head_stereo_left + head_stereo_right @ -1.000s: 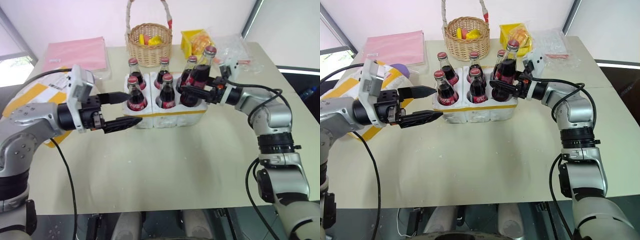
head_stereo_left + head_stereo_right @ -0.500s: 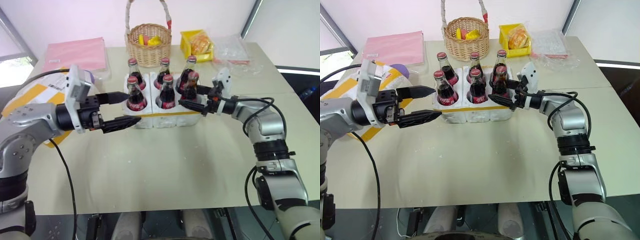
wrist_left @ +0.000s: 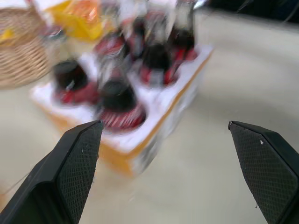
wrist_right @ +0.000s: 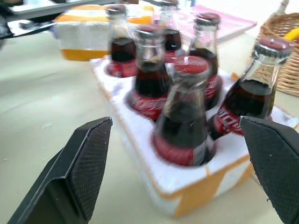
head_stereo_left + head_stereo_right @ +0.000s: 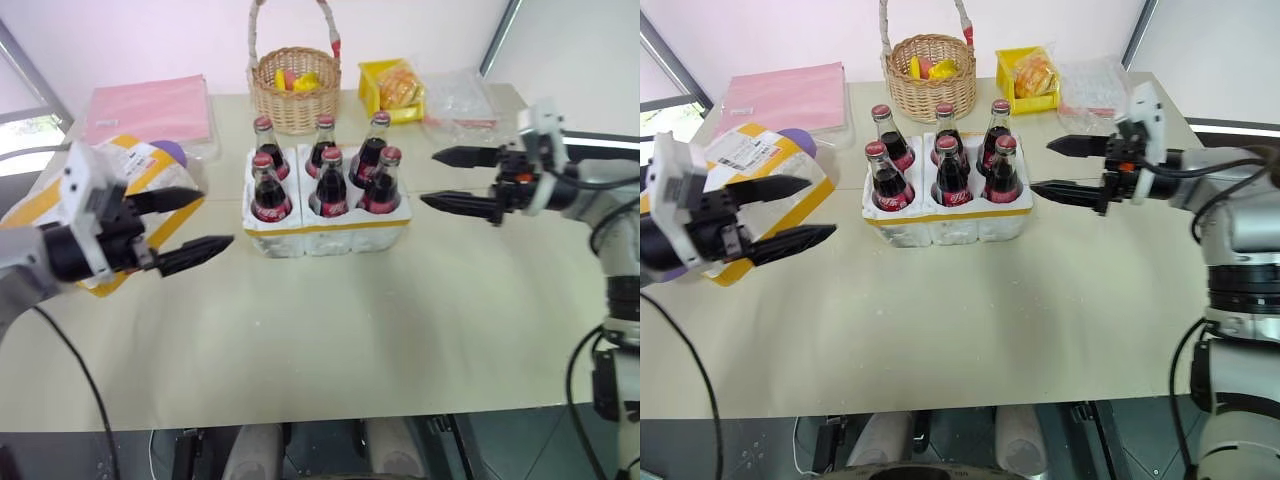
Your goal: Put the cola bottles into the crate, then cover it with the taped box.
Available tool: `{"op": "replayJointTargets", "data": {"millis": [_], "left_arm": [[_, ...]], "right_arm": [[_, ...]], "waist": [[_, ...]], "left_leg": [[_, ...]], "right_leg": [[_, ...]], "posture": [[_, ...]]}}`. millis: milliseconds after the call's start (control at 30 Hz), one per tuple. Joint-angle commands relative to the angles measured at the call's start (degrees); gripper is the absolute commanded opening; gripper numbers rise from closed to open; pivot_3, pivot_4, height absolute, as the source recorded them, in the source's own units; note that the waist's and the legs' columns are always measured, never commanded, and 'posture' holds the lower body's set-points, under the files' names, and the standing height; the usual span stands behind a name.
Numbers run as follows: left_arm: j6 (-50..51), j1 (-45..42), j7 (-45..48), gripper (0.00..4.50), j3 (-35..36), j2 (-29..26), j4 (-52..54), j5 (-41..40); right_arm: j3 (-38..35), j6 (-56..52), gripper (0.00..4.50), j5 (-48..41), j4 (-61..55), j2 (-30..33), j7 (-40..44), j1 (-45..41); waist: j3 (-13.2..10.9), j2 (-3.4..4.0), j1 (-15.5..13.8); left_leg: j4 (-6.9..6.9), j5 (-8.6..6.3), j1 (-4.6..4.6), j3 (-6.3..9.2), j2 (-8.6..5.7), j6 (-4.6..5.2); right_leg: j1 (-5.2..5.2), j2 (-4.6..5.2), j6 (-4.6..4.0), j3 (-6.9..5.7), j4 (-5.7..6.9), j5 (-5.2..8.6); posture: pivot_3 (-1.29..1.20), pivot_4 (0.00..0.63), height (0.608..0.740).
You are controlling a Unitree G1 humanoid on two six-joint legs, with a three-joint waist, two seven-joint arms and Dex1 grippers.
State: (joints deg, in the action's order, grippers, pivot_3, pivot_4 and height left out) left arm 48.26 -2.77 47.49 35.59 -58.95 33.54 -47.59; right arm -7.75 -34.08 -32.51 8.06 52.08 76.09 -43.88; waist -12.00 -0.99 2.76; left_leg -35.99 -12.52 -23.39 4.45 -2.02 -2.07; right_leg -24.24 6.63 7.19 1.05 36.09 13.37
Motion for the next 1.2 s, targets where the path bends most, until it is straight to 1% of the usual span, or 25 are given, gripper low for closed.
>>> {"op": "replayJointTargets", "data": {"millis": [33, 133, 200, 267, 433, 500, 567, 633, 733, 933, 1033, 1200], "left_arm": [[-3.90, 9.83, 3.12, 4.50, 10.59, -0.69, 4.53, 9.59], [-8.14, 20.88, 6.00, 4.50, 17.73, 1.82, 7.59, 18.15], [-14.29, 28.65, 6.04, 4.50, 20.80, 5.03, 7.53, 26.61], [-20.44, 34.45, 4.27, 4.50, 22.28, 8.39, 6.19, 34.41], [-28.11, 38.45, -1.93, 4.50, 22.27, 13.19, 1.85, 45.21], [-30.77, 38.09, -6.57, 4.50, 20.54, 14.17, -1.65, 50.36], [-34.83, 36.47, -12.48, 4.50, 16.33, 13.49, -7.55, 56.72], [-38.09, 34.93, -16.62, 4.50, 12.70, 12.74, -11.87, 61.38], [-39.05, 31.38, -22.97, 4.50, 7.01, 12.81, -15.70, 67.84], [-40.99, 26.68, -28.84, 4.50, -1.44, 13.25, -21.46, 73.25], [-41.87, 22.24, -33.24, 4.50, -6.15, 12.79, -27.44, 75.93], [-42.24, 15.58, -38.76, 4.50, -11.03, 12.16, -35.79, 78.29]], "right_arm": [[-3.41, -4.18, 4.44, -6.10, -3.96, 2.98, 3.96, -2.54], [-3.16, -6.59, 4.44, -8.53, -6.54, 3.97, 5.85, -2.56], [-2.46, -6.90, 4.44, -8.96, -8.20, 3.84, 6.21, -2.12], [-2.03, -7.33, 4.44, -9.39, -9.41, 3.22, 6.01, -1.90], [-1.72, -9.17, 4.44, -11.31, -11.68, 3.03, 6.21, -1.15], [-1.74, -10.03, 4.44, -12.54, -13.61, 3.17, 6.63, -0.29], [-1.89, -10.81, 4.44, -13.69, -15.21, 2.93, 5.98, 0.12], [-2.03, -11.28, 4.44, -14.29, -16.07, 2.62, 5.13, 0.22], [-2.52, -11.78, 4.44, -15.00, -17.12, 2.42, 3.63, 0.55], [-3.80, -13.12, 4.44, -17.11, -18.66, 2.67, 1.00, 0.62], [-4.59, -13.89, 4.44, -18.27, -19.64, 2.80, -0.32, 1.06], [-5.34, -14.46, 4.44, -19.40, -20.49, 3.35, -1.79, 1.44]], "waist": [[0.00, -0.01, -0.12], [0.00, -0.02, -0.26], [0.01, -0.03, -0.36], [0.02, -0.04, -0.37], [0.03, -0.07, -1.39], [0.04, -0.08, -1.76], [0.04, -0.07, -2.10], [0.04, -0.08, -2.10], [0.06, -0.12, -2.07], [0.08, -0.14, -2.03], [0.09, -0.15, -2.03], [0.11, -0.17, -2.02]], "left_leg": [[0.01, 0.00, 0.00, -0.01, 0.01, 0.00], [-0.03, -0.02, -0.03, -0.03, 0.04, -0.01], [-0.03, -0.02, -0.03, -0.11, 0.03, -0.01], [-0.04, -0.03, -0.05, -0.12, 0.03, -0.02], [-0.09, -0.04, -0.07, -0.12, 0.03, -0.03], [-0.08, -0.04, -0.07, -0.14, 0.03, -0.03], [-0.05, -0.04, -0.10, -0.13, 0.03, -0.02], [-0.03, -0.04, -0.11, -0.12, 0.03, -0.02], [-0.06, -0.04, -0.13, -0.12, 0.03, -0.02], [0.00, -0.05, -0.16, -0.12, 0.03, -0.02], [0.00, -0.04, -0.15, -0.12, 0.04, -0.02], [-0.07, -0.04, -0.14, -0.11, 0.04, -0.01]], "right_leg": [[-0.01, 0.00, -0.04, 0.00, 0.00, 0.02], [-0.02, 0.00, -0.24, -0.01, -0.06, 0.10], [-0.01, 0.07, -0.26, 0.00, -0.10, 0.09], [-0.02, 0.08, -0.27, 0.00, -0.15, 0.08], [-0.01, 0.13, -0.29, -0.02, -0.17, 0.07], [-0.01, 0.15, -0.30, -0.01, -0.22, 0.07], [-0.02, 0.15, -0.30, -0.02, -0.26, 0.07], [-0.05, 0.15, -0.29, -0.03, -0.24, 0.06], [-0.05, 0.16, -0.31, -0.03, -0.25, 0.04], [-0.12, 0.16, -0.30, -0.03, -0.23, 0.03], [-0.15, 0.14, -0.30, -0.03, -0.16, 0.03], [-0.16, 0.13, -0.28, -0.04, -0.05, 0.02]], "posture": [[0.00, 0.150, 0.738], [0.00, 0.150, 0.738], [0.00, 0.150, 0.738], [0.00, 0.150, 0.738], [0.00, 0.150, 0.738], [0.00, 0.150, 0.738], [0.00, 0.150, 0.738], [0.00, 0.150, 0.738], [0.00, 0.150, 0.738], [0.00, 0.150, 0.738], [0.00, 0.150, 0.738], [0.00, 0.150, 0.738]]}}
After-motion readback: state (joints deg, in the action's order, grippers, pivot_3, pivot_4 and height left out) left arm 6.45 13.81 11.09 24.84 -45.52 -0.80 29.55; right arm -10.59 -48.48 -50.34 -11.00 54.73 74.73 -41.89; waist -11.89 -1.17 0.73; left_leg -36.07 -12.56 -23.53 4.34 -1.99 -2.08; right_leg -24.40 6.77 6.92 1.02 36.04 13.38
